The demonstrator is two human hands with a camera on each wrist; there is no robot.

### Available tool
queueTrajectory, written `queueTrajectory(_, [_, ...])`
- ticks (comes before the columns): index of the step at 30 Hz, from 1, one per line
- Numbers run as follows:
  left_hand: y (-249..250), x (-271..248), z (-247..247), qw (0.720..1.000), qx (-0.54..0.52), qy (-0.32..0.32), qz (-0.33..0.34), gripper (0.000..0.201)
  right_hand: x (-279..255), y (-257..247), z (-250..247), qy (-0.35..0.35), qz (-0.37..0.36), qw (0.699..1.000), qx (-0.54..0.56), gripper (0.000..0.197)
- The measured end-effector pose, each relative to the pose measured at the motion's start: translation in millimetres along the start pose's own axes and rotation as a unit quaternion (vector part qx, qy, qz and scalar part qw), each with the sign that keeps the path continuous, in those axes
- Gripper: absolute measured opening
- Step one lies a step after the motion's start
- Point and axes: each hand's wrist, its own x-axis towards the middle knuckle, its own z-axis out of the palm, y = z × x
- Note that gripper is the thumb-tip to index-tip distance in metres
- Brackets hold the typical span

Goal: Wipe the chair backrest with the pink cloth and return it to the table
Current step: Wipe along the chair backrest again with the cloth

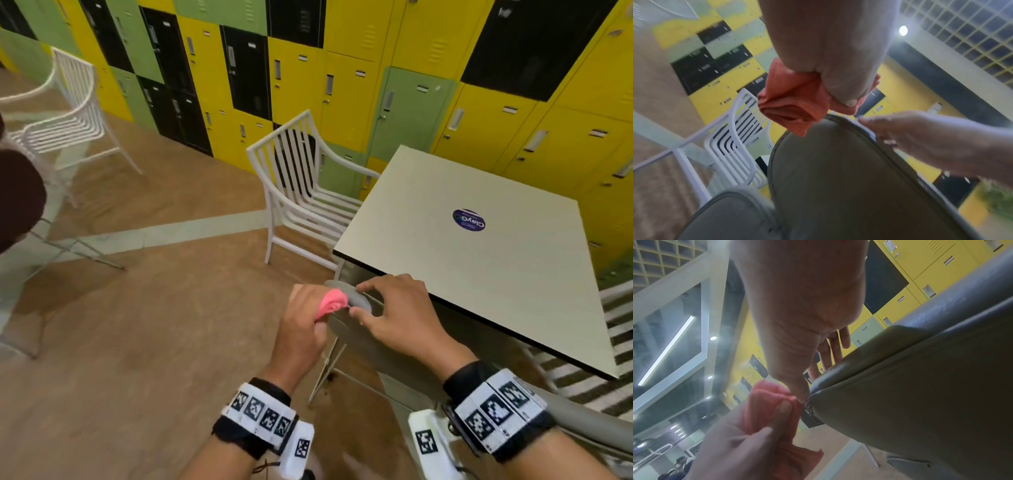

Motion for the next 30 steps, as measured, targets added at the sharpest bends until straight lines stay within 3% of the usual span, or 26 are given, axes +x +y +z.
queueTrajectory(2, [-2, -5, 11, 1.000, 0.007, -0.008, -0.008, 0.042, 4, -2, 2, -0.003, 0.008, 1.000, -0.001, 0.056])
queueTrajectory(6, [-26, 3, 13, 0.995, 0.012, 0.042, -0.094, 0.041, 6, -5, 3, -0.006, 0.024, 1.000, 0.006, 0.054])
queueTrajectory(8, [-19, 3, 11, 0.997, 0.012, 0.042, -0.066, 0.041, 7, -6, 5, -0.005, 0.032, 0.999, 0.006, 0.054])
queueTrajectory(10, [-4, -2, 13, 1.000, 0.020, 0.009, 0.003, 0.043, 8, -5, 7, -0.005, 0.039, 0.999, 0.004, 0.057])
queueTrajectory(12, [1, -6, 18, 0.999, 0.036, -0.018, 0.031, 0.043, 9, -6, 9, -0.009, 0.047, 0.999, 0.007, 0.057])
queueTrajectory(18, [-34, 10, 17, 0.998, 0.040, 0.015, -0.051, 0.042, 10, -10, 8, -0.008, 0.065, 0.998, 0.003, 0.048])
queueTrajectory(25, [-17, -1, 19, 1.000, 0.015, -0.021, -0.004, 0.044, 11, -11, 10, -0.005, 0.073, 0.997, 0.003, 0.051])
queueTrajectory(27, [-31, 8, 19, 1.000, 0.010, -0.010, -0.027, 0.039, 12, -12, 9, -0.008, 0.076, 0.997, 0.001, 0.051])
queueTrajectory(30, [-55, 26, 23, 0.991, -0.038, -0.003, -0.132, 0.025, 11, -14, 7, -0.009, 0.084, 0.996, -0.001, 0.049])
